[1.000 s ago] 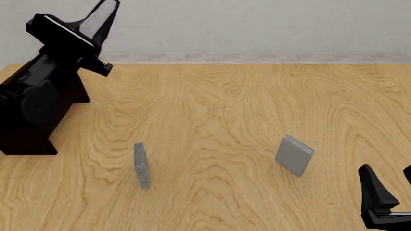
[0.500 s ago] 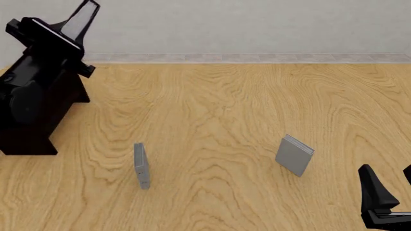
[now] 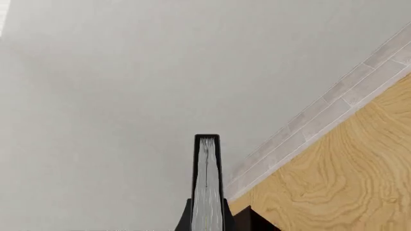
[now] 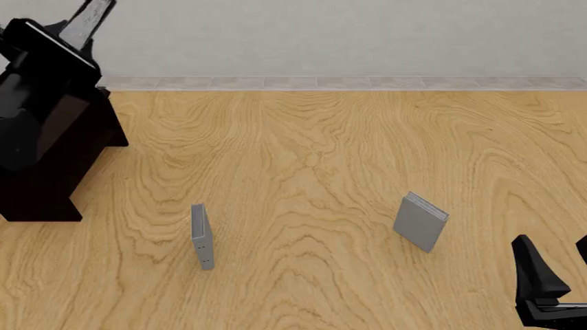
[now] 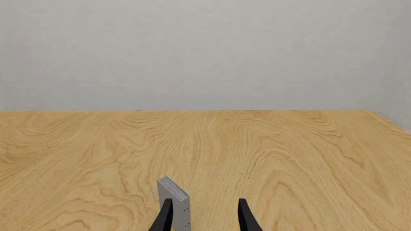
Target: Pick up the book in the middle and place it on the cabinet shelf.
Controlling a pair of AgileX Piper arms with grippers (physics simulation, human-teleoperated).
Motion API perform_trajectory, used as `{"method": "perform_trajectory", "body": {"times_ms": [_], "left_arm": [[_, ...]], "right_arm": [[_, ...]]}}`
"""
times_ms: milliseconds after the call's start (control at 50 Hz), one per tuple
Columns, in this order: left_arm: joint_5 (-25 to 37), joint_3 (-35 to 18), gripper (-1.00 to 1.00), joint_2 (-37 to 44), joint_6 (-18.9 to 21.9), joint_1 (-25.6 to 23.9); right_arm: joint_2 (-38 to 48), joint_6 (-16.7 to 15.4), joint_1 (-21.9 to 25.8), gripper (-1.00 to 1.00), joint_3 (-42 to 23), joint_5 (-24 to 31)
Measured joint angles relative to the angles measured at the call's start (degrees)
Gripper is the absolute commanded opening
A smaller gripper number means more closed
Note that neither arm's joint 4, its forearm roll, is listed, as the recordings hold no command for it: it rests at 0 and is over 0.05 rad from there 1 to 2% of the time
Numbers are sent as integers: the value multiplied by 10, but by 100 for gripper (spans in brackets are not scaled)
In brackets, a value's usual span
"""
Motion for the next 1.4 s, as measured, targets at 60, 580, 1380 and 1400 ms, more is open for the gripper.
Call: {"method": "perform_trajectory", "body": {"times_ms": [60,580,1380,1400], "left_arm": [[-7,3,-100,3,17,5],[-56,11,-100,60,138,46],[13,-65,-100,82,122,125],[18,-68,-100,81,116,125]], "right_arm": [[0,0,0,100,0,0],[0,0,0,100,0,0],[0,0,0,100,0,0],[0,0,0,100,0,0]]}}
